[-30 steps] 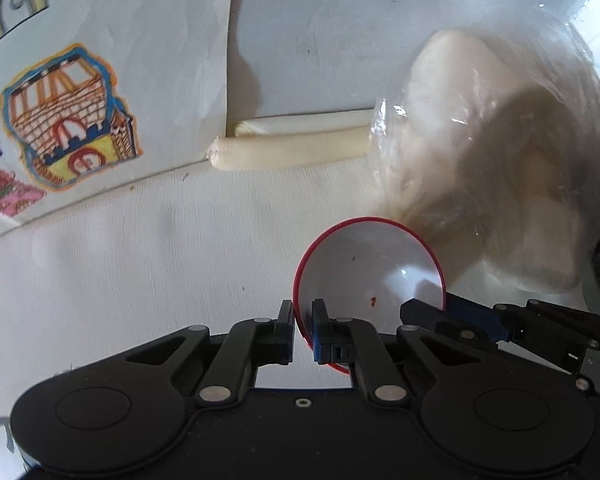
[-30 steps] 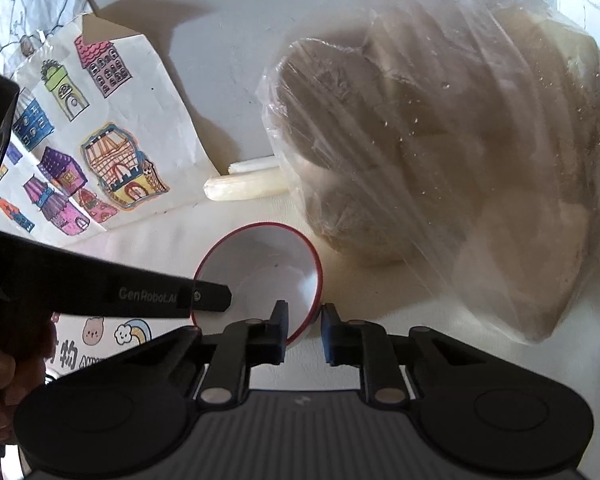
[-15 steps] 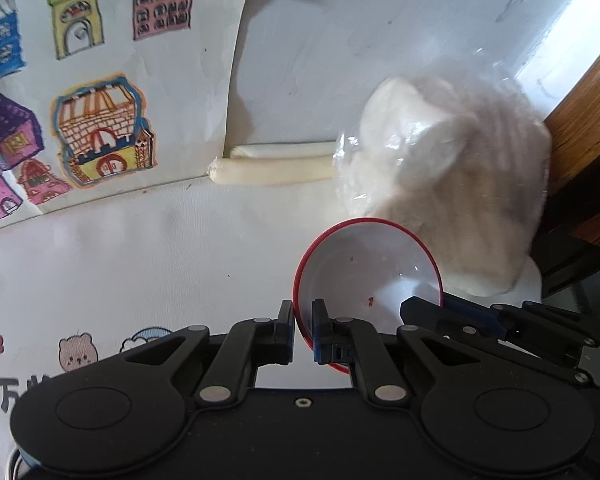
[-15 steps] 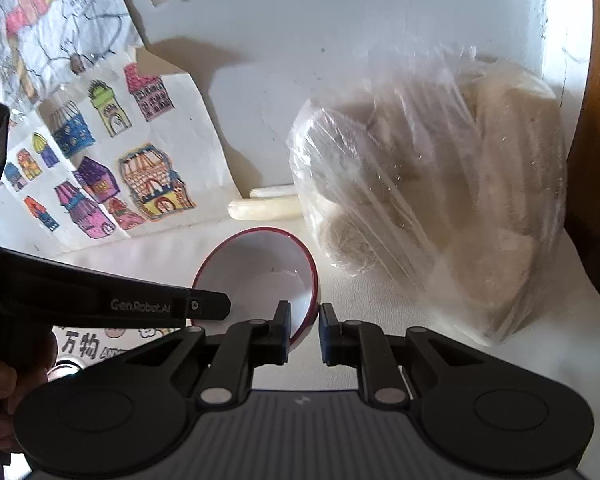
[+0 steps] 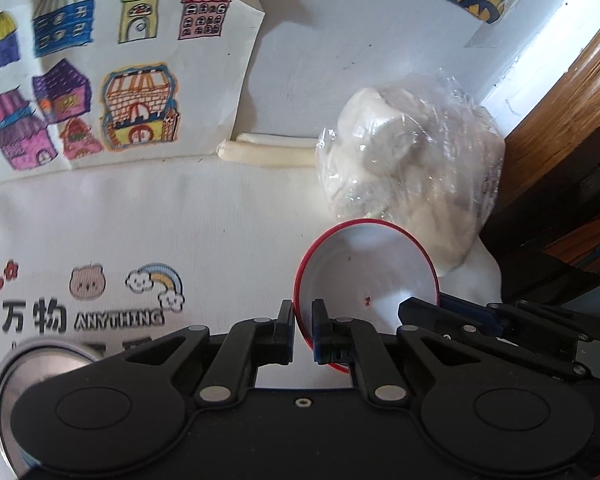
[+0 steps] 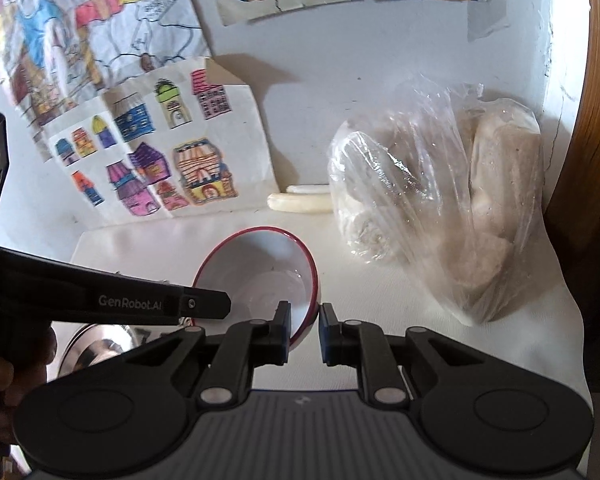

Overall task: Organize plates and bowls
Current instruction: 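Lift the second white bowl with both grippers and carry it over the bowl stack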

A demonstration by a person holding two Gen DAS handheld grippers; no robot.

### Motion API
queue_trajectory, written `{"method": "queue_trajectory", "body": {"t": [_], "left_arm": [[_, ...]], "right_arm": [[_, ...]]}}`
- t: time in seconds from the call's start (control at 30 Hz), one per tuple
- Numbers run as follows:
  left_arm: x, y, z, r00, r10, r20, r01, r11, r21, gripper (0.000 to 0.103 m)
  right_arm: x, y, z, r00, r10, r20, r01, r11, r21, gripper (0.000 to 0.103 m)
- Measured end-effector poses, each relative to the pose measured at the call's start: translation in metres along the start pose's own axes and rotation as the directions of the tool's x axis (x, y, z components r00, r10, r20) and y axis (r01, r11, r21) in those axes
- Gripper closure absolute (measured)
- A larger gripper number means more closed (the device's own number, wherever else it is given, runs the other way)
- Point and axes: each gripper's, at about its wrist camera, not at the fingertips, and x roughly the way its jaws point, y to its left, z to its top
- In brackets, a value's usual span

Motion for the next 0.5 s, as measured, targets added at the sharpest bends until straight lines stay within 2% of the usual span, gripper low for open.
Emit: {"method": "queue_trajectory", "body": {"t": [0.5], "left_arm": [[-0.026, 0.007, -0.040, 0.999, 0.002, -0.037, -0.004, 0.998, -0.061, 0.095]], "right_arm": [[-0.029, 0.013, -0.021, 0.993, 0.078, -0.092, -0.084, 0.995, -0.062, 0.087]]}}
